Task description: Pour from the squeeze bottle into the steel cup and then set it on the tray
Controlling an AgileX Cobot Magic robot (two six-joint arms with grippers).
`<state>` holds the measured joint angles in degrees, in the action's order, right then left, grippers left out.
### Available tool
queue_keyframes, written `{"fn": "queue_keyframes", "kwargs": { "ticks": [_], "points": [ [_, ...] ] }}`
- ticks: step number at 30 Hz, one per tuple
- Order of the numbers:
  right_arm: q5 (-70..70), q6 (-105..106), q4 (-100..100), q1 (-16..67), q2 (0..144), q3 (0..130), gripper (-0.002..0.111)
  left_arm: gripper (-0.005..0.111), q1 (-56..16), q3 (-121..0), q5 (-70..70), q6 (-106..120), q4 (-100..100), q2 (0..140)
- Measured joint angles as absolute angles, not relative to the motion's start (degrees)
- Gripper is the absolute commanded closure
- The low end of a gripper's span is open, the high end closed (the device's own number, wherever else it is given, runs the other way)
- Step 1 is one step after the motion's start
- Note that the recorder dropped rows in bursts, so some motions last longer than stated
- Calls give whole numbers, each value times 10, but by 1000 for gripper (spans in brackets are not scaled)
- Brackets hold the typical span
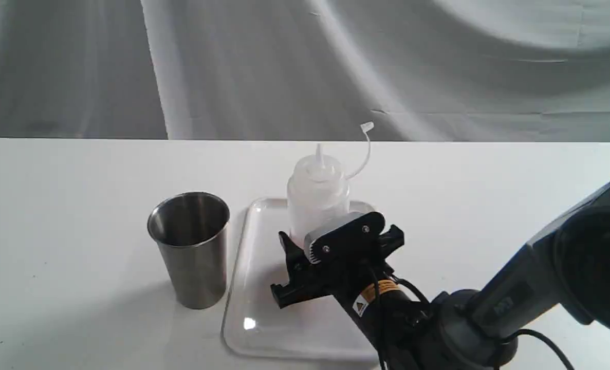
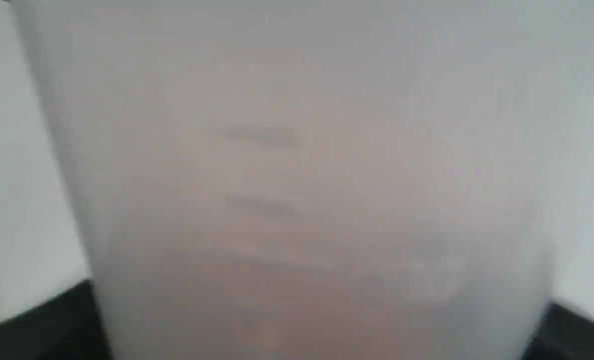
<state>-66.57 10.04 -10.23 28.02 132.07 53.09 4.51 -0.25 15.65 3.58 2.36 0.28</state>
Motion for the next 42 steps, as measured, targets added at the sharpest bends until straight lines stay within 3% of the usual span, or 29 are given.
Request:
{"fn": "queue_keyframes", "kwargs": {
  "ticks": [33, 36, 39, 42],
  "points": [
    [-647, 67, -102, 280, 1328, 532, 107, 98, 45, -3, 157, 36, 24, 3],
    [-646, 67, -102, 280, 1328, 532, 95, 98, 45, -3, 157, 36, 24, 3],
    [-646, 67, -102, 280, 1328, 532, 73, 98, 45, -3, 157, 36, 24, 3],
    [-646, 67, -102, 280, 1328, 532, 44, 98, 45, -3, 157, 36, 24, 3]
  ]
}}
